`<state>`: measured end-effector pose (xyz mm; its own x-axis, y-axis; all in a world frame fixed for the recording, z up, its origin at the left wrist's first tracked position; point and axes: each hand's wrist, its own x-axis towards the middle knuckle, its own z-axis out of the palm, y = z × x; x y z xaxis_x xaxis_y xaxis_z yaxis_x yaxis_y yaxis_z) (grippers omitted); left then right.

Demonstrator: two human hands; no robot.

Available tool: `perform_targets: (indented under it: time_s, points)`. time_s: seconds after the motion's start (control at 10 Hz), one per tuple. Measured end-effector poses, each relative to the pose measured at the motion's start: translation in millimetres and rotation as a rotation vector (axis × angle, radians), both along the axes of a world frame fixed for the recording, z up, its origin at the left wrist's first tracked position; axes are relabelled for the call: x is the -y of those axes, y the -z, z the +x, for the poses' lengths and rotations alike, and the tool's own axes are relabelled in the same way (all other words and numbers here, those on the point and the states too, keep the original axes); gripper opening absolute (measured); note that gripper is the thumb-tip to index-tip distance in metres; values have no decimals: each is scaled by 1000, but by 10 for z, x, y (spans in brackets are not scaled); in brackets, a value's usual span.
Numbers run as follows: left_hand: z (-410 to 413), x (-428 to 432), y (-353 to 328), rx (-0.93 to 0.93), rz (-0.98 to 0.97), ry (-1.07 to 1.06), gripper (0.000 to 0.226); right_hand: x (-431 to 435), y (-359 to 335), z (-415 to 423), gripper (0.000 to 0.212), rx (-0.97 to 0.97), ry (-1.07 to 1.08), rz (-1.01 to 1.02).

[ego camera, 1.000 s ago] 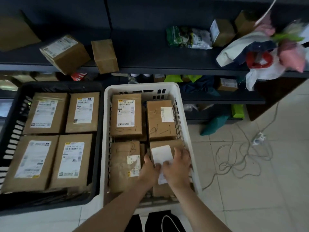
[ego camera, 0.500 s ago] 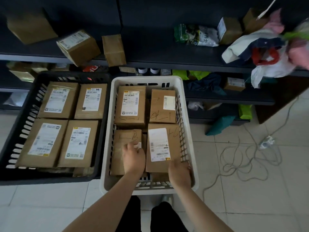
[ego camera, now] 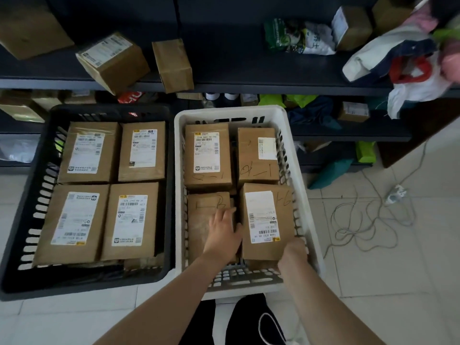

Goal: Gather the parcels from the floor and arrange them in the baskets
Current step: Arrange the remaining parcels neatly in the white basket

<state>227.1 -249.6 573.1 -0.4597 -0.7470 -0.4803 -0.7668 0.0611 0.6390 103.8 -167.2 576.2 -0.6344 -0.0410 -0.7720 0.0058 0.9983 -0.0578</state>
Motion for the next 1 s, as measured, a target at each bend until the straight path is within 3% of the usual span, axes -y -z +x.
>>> perform_targets:
  time_s: [0.1, 0.2, 0.5, 0.7, 0.8, 0.9, 1.0]
  points:
    - [-96, 16, 17, -33, 83, 80, 65, -3, -1, -56, 34, 200, 1209, -419]
    - [-142, 5, 27, -69, 150, 81, 74, -18, 4, 7, 33, 206, 1222, -442]
    - [-152, 8, 45, -96, 168, 82, 73, -201, 243, -122, 39, 317, 1390, -449]
    - [-160, -6, 107, -72, 102, 80, 75, -241, 439, -131, 54, 437, 1320, -430]
    - [-157, -27, 98, -43, 59, 86, 70, -260, 471, -156, 53, 433, 1397, -452]
    - [-119, -14, 170, -76, 104, 2, 63, -270, 457, -146, 50, 430, 1445, -519]
    - [-107, -72, 189, -81, 261, -8, 79, -252, 469, -154, 47, 386, 1416, -564]
